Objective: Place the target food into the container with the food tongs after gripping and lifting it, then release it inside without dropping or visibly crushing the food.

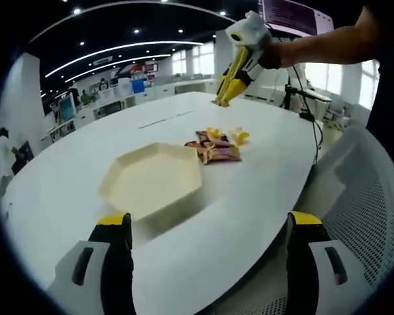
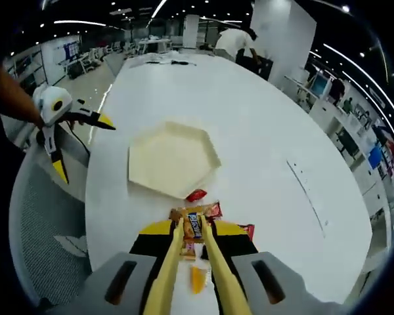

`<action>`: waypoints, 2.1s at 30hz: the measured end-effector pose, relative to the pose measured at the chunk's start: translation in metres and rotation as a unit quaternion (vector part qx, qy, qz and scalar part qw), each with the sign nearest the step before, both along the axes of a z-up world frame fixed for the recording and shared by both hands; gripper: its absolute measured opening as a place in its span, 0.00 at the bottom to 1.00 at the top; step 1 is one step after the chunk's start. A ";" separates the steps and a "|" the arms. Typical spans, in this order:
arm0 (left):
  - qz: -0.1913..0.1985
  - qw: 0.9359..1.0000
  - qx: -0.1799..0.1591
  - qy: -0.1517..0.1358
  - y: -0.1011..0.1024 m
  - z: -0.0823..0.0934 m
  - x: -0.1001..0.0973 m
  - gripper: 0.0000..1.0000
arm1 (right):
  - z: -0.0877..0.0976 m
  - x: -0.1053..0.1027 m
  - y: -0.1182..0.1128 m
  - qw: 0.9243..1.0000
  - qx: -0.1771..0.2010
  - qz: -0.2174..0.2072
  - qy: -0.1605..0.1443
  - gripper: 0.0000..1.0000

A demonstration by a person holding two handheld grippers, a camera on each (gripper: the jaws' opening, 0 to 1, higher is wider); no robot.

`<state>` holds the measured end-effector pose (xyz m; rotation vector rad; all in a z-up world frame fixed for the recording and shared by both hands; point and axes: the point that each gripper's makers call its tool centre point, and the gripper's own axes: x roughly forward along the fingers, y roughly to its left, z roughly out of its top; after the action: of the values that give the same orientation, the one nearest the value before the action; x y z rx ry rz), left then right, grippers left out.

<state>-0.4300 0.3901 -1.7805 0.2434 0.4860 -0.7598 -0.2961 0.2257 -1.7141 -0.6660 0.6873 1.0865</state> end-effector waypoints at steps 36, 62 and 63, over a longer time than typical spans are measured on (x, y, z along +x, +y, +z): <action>-0.002 1.000 0.014 -0.001 0.002 -0.003 0.001 0.87 | 0.012 0.023 0.165 0.996 -0.005 0.093 0.015 0.22; 0.025 0.997 0.001 -0.071 0.009 0.018 0.017 0.99 | 0.012 0.027 0.143 0.999 -0.011 0.036 -0.003 0.23; 0.020 0.998 -0.004 -0.065 0.007 0.017 0.014 1.00 | 0.014 0.027 0.142 1.000 -0.006 0.030 -0.003 0.23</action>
<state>-0.4160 0.3969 -1.7637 0.2734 0.3645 -0.7026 -0.2688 0.3674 -1.6998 -0.7032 0.6719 1.1363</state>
